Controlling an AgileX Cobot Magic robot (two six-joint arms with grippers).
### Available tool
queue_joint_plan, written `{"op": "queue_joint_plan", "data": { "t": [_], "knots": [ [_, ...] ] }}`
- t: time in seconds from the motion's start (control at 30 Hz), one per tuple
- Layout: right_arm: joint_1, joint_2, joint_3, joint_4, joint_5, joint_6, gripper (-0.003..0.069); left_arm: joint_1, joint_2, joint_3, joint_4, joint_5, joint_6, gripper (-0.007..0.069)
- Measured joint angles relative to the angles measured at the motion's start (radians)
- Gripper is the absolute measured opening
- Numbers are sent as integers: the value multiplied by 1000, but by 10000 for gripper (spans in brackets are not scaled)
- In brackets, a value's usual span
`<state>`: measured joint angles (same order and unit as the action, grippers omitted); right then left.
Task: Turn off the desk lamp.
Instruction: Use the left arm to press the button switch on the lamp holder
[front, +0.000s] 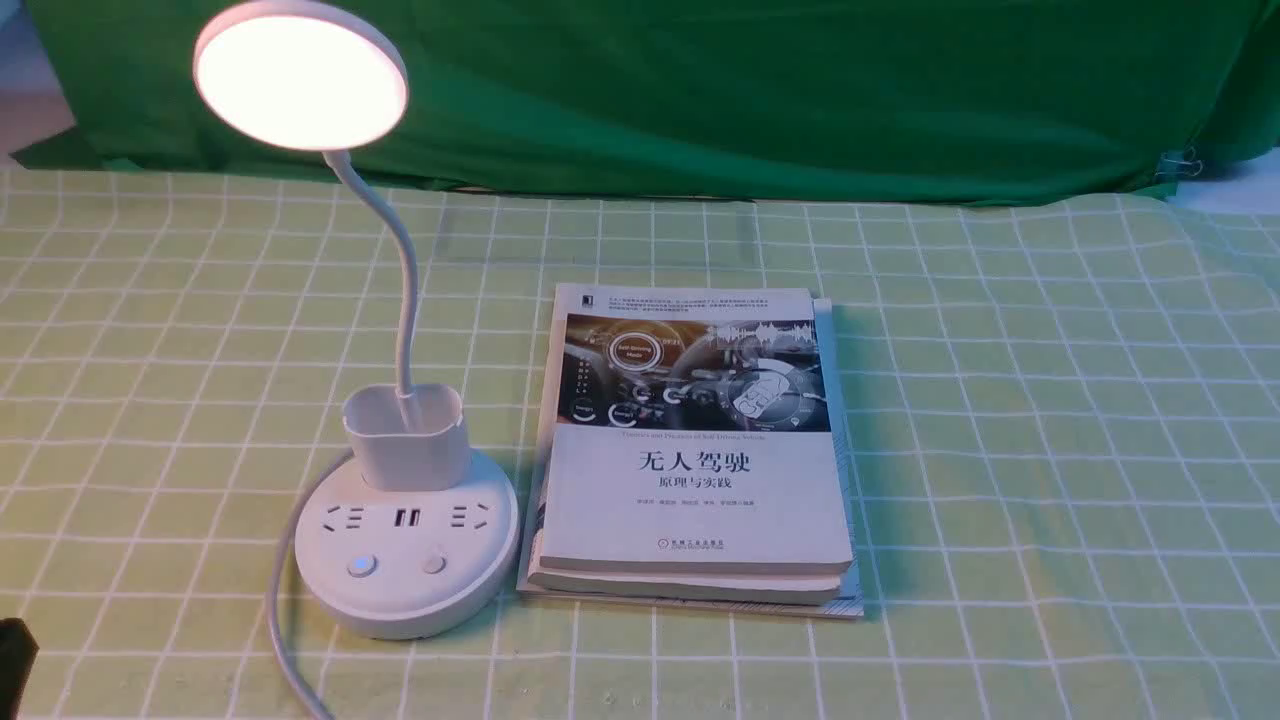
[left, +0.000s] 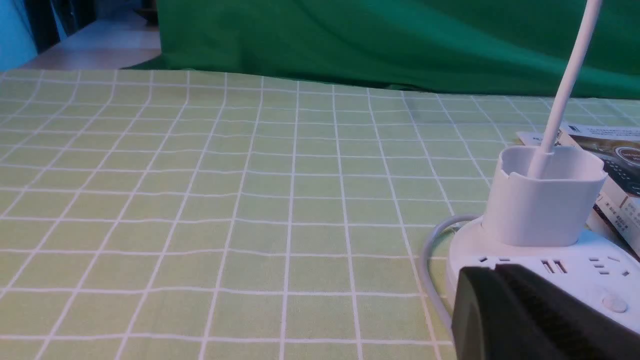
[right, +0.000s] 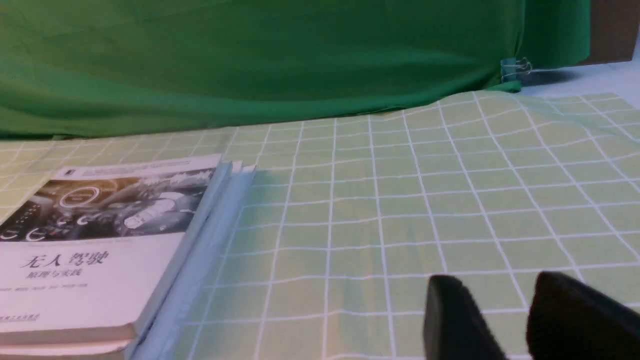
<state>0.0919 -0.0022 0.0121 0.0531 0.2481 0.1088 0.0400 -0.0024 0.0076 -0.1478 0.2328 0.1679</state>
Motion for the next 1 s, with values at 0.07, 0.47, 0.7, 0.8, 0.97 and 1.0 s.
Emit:
{"op": "queue_joint_plan", "data": {
  "t": [0.07, 0.47, 0.7, 0.8, 0.97, 1.0],
  "knots": [
    [0, 0, 0, 0, 0, -1, 239, 0, 0, 0, 0, 0, 0, 1],
    [0, 0, 0, 0, 1, 0, 239, 0, 0, 0, 2, -10, 0, 1],
    [0, 0, 0, 0, 2, 0, 239, 0, 0, 0, -205, -192, -162, 1],
    [0, 0, 0, 0, 2, -1, 239, 0, 0, 0, -317, -268, -278, 1],
    [0, 0, 0, 0, 2, -1, 239, 0, 0, -13, -355, -300, -365, 1],
    [0, 0, 0, 0, 2, -1, 239, 0, 7, -32, -354, -255, -371, 1]
  ]
}}
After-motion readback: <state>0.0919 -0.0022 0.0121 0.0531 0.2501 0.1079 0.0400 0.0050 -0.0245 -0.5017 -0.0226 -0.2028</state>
